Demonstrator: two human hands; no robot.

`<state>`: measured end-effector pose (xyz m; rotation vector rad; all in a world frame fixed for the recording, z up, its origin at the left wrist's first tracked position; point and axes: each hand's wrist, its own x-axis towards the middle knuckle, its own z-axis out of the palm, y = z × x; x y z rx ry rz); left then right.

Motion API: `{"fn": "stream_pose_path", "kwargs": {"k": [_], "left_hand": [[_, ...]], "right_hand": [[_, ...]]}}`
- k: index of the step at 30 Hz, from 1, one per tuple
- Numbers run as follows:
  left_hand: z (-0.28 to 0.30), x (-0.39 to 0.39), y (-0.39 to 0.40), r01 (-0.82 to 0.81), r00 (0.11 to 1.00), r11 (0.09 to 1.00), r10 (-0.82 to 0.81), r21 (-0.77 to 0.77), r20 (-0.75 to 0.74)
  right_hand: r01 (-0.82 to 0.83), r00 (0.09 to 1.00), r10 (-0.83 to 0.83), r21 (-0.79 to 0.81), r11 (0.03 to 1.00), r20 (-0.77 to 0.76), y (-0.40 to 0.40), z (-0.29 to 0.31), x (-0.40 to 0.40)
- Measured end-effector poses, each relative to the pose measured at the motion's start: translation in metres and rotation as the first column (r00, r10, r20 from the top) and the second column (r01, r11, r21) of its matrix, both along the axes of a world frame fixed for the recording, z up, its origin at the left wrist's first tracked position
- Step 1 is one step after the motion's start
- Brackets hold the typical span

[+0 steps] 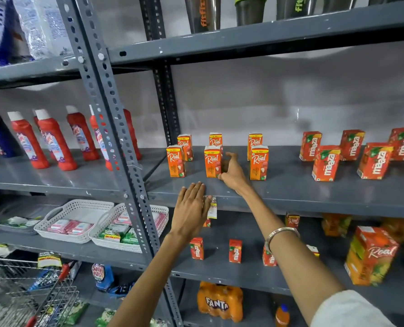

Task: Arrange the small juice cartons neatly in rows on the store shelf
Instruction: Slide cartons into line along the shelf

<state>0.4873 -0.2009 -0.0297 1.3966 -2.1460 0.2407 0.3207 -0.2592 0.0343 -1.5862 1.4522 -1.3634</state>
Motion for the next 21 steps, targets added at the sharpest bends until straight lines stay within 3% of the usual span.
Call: {"fn": "stream_pose_path", "kwargs": {"k": [6,10,14,21], "left_hand": [[-0.002,-0.009,0.009,-0.013,1.0,1.0,0.013,-0.026,0.004],[-0.002,-0.047,0.031,0.042,0.999,0.994,-0.044,-0.098,-0.018],[0.002,-0.127,0.06,0.163,0.985,0.979,-0.17,-0.119,-0.043],[0.011,-0.342,0.123,0.383,0.921,0.918,-0.388,-0.102,-0.032]], "right_hand": [[-0.027,0.999,0.027,-0.005,1.0,0.04,0.026,-0.003,-0.019],[-0.01,0.999,0.02,-0.232,0.973,0.037,0.078,-0.012,-0.058],[0.152,0.988,-0.146,-0.359,0.921,0.043,0.142,-0.026,-0.145],[0.421,0.891,-0.452,-0.307,0.854,-0.035,0.235,-0.028,-0.366]]}}
